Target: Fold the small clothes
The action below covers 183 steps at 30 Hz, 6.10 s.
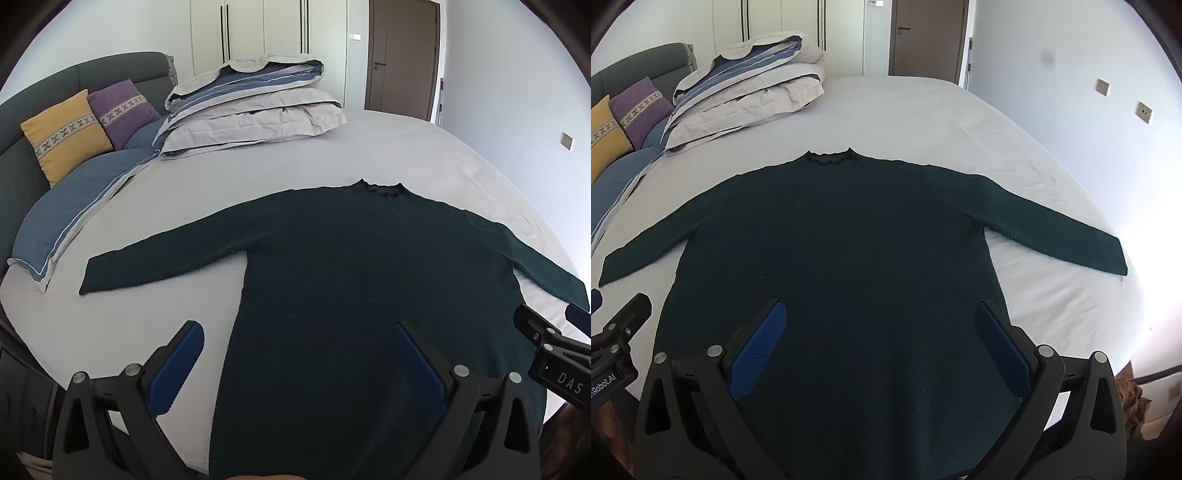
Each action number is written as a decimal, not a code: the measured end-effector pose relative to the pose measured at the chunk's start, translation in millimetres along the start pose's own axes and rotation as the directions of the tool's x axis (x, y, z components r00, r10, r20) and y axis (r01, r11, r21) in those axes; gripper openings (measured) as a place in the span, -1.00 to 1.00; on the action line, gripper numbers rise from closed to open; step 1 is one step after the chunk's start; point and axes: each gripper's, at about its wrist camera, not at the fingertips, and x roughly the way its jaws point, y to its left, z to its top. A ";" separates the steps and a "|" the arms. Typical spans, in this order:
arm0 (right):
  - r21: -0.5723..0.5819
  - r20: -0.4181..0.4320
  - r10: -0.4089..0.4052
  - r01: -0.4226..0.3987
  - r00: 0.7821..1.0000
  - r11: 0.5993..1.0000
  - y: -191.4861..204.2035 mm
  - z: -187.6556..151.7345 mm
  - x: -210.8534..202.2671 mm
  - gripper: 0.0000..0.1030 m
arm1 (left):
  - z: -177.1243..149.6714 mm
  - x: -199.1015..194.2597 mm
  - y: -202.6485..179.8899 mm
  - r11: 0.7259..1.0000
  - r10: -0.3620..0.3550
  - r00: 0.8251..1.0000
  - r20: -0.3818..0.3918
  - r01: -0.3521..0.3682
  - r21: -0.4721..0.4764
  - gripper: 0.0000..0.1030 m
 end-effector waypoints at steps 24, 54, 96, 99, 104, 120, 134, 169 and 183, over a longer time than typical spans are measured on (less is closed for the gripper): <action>-0.001 -0.001 -0.002 0.002 1.000 1.000 -0.7 0.0 -0.4 1.00 | -0.5 4.2 -6.6 1.000 0.006 1.000 0.003 -0.006 0.002 1.00; -0.006 -0.011 -0.002 0.002 1.000 1.000 5.8 -11.4 4.9 1.00 | -12.4 6.0 -7.3 1.000 0.007 1.000 -0.001 -0.007 0.001 1.00; -0.008 -0.046 0.001 -0.001 0.999 1.000 3.3 -13.0 19.2 1.00 | -12.9 15.7 -3.1 1.000 0.010 0.999 -0.030 -0.010 0.000 1.00; 0.005 -0.052 0.005 -0.005 0.999 1.000 -0.5 -11.7 24.0 1.00 | -13.0 20.5 -2.7 1.000 -0.005 0.999 -0.045 0.004 -0.008 1.00; 0.108 -0.034 0.075 -0.071 0.997 0.992 -38.8 -2.2 33.8 1.00 | -11.6 33.0 -2.0 0.998 -0.046 0.996 -0.078 0.043 -0.041 1.00; 0.870 0.148 -0.017 -0.122 0.989 0.478 -445.7 -41.6 106.5 0.89 | 1.3 85.0 -6.5 0.959 -0.251 0.965 -0.077 0.237 -0.153 1.00; 0.900 0.186 0.100 -0.211 0.977 0.382 -503.0 -12.7 181.5 -0.25 | 10.6 119.3 -8.1 0.926 -0.326 0.924 -0.200 0.269 -0.266 1.00; 0.244 -0.130 0.510 -0.472 0.850 0.847 27.8 131.4 280.6 -0.56 | 73.9 170.7 24.3 0.769 -0.580 0.810 -0.091 0.507 -0.389 0.82; 0.282 0.043 0.552 -0.540 0.833 0.793 -95.7 97.6 183.7 0.17 | 89.4 255.3 -79.5 0.782 -0.611 0.736 -0.292 0.504 -0.367 0.11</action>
